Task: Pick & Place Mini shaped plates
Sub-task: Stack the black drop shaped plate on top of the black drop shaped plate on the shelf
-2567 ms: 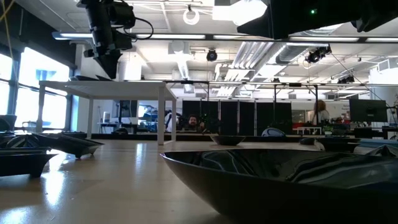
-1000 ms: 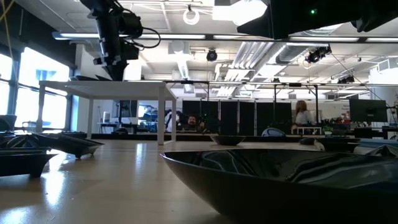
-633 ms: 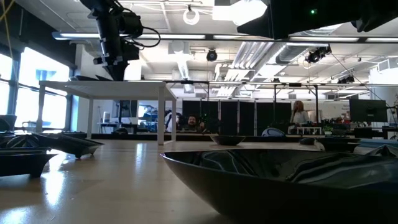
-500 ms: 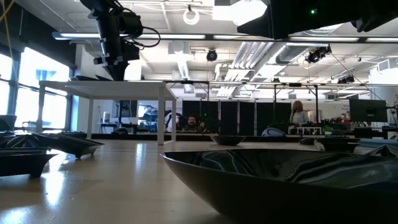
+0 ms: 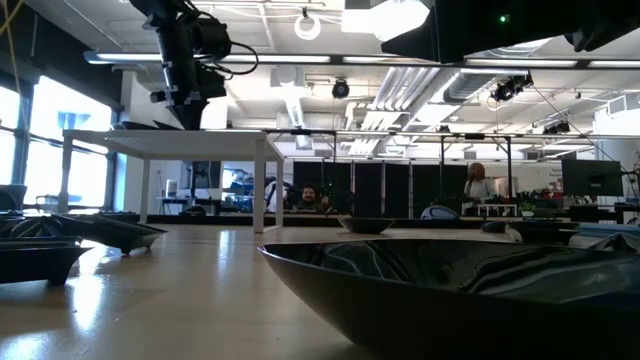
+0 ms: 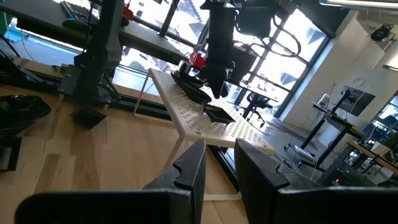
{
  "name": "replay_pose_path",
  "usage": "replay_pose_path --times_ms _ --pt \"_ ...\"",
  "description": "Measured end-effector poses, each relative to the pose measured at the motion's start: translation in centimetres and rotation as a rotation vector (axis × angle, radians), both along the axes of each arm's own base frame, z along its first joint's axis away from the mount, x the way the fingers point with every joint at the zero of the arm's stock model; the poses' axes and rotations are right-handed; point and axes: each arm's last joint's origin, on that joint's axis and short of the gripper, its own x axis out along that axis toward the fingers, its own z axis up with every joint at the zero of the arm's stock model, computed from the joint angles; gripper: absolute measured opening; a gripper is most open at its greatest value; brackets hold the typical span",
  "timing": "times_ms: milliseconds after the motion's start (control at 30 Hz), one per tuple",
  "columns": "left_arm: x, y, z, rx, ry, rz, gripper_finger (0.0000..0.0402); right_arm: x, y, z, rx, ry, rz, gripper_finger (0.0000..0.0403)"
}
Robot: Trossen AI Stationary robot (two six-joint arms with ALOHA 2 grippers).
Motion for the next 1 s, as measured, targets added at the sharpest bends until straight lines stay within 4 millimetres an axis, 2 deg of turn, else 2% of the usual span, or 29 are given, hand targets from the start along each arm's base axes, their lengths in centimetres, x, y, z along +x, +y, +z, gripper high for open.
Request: replay_pose_path --times_ms 167,500,633,767,867,1000 --pt "0.7 -0.5 0.1 0.035 0.009 -0.006 0.0 0.0 0.0 0.0 -0.001 0.002 0.0 0.0074" --pt "0.2 -1.0 1.3 0.086 -0.041 0.005 0.0 0.0 0.0 -0.1 -0.004 0.016 0.001 0.0074" --pt "-0.4 -1.7 0.9 0.105 -0.097 -0.002 0.0 0.0 0.0 -0.1 -0.003 0.015 0.001 0.0074" --pt "-1.2 -2.6 -1.0 0.121 -0.152 -0.007 0.0 0.0 0.0 -0.2 0.001 0.014 0.001 0.0074" --pt "-1.6 -3.2 0.3 0.202 -0.249 -0.019 0.0 0.0 0.0 -0.1 0.003 0.014 0.002 0.0074" --pt "-2.3 -4.0 0.4 0.185 -0.235 -0.021 0.0 0.0 0.0 -0.1 0.003 0.008 0.002 0.0074"
